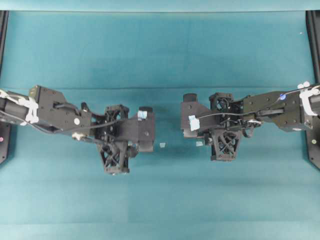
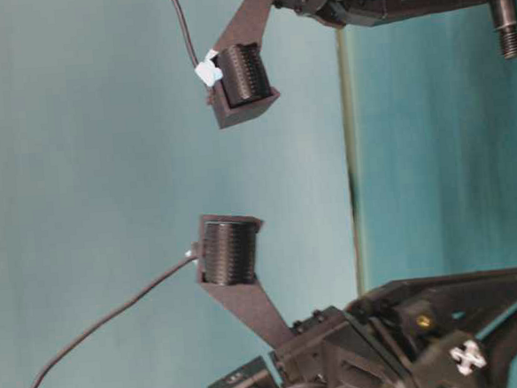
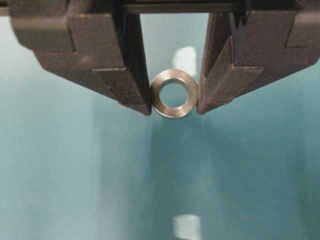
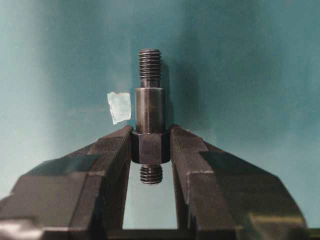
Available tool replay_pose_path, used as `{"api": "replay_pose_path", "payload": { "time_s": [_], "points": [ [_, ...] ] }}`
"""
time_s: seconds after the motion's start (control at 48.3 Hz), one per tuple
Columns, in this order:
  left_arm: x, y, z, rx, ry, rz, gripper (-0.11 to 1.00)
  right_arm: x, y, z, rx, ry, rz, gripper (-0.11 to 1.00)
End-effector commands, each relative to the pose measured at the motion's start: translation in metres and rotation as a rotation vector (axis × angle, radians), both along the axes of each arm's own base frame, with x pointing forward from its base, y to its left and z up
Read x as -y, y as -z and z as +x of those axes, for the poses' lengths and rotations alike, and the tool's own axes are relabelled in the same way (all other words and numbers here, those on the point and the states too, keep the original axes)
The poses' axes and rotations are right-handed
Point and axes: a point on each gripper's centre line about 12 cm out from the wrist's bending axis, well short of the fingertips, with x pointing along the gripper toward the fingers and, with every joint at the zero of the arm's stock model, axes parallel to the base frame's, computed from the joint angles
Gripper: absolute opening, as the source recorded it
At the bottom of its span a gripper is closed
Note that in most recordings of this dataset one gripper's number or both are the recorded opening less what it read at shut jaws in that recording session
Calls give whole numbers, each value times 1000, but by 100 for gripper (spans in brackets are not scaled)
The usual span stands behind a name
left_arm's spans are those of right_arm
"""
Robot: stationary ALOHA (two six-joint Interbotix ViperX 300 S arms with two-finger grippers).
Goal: Insert the washer onto the shaft with both hands.
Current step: 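Lift both parts and bring washer and shaft together above the table center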
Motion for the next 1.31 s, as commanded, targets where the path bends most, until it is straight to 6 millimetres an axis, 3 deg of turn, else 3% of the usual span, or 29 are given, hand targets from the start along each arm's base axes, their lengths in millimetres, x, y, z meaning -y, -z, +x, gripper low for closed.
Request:
{"api": "replay_pose_path", "payload": {
  "time_s": [0.0,0.228,0.601,0.932,1.285],
  "points": [
    [1,-13,3,41,5,1,37,-1,-14,3,49,-3,-3,0],
    [1,-24,2,106,5,0,37,-1,-18,-3,107,8,-1,0],
    [3,-38,-11,411,3,-19,37,-6,-20,-22,387,101,37,0],
    [4,-41,-15,590,-17,-53,37,-25,-11,-38,529,124,100,0],
    [19,-38,-5,646,-12,-111,37,-45,-10,-34,596,113,163,0]
  ]
}}
